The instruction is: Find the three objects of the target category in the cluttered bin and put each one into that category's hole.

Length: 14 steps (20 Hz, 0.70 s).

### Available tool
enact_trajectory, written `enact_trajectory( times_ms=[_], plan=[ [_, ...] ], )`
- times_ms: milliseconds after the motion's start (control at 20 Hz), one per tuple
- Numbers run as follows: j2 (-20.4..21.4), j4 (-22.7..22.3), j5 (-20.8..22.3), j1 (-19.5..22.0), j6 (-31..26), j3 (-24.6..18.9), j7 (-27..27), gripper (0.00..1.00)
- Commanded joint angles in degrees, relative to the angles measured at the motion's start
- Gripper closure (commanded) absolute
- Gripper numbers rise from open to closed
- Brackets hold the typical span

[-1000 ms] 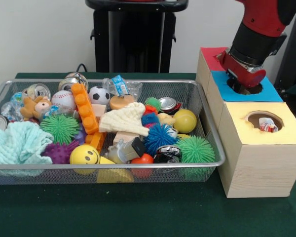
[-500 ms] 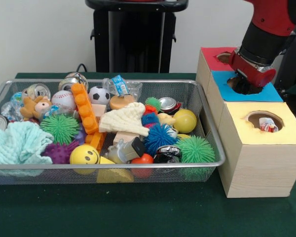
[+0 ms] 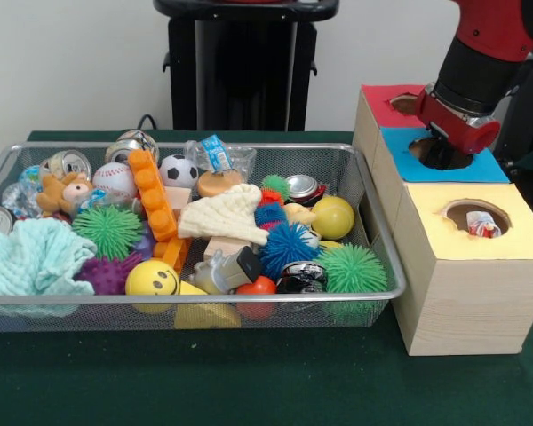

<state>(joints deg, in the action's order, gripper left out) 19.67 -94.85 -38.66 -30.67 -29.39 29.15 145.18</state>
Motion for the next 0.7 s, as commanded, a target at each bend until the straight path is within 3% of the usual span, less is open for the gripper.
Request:
enact_trajectory(
  times_ms=[50,700],
  plan=[
    [-1.0,0.6,-2.8,1.2,-1.3,-5.3,15.2,1.00],
    [0.8,1.4,-1.0,1.7,-4.0,-4.4,13.2,1.00]
  ],
)
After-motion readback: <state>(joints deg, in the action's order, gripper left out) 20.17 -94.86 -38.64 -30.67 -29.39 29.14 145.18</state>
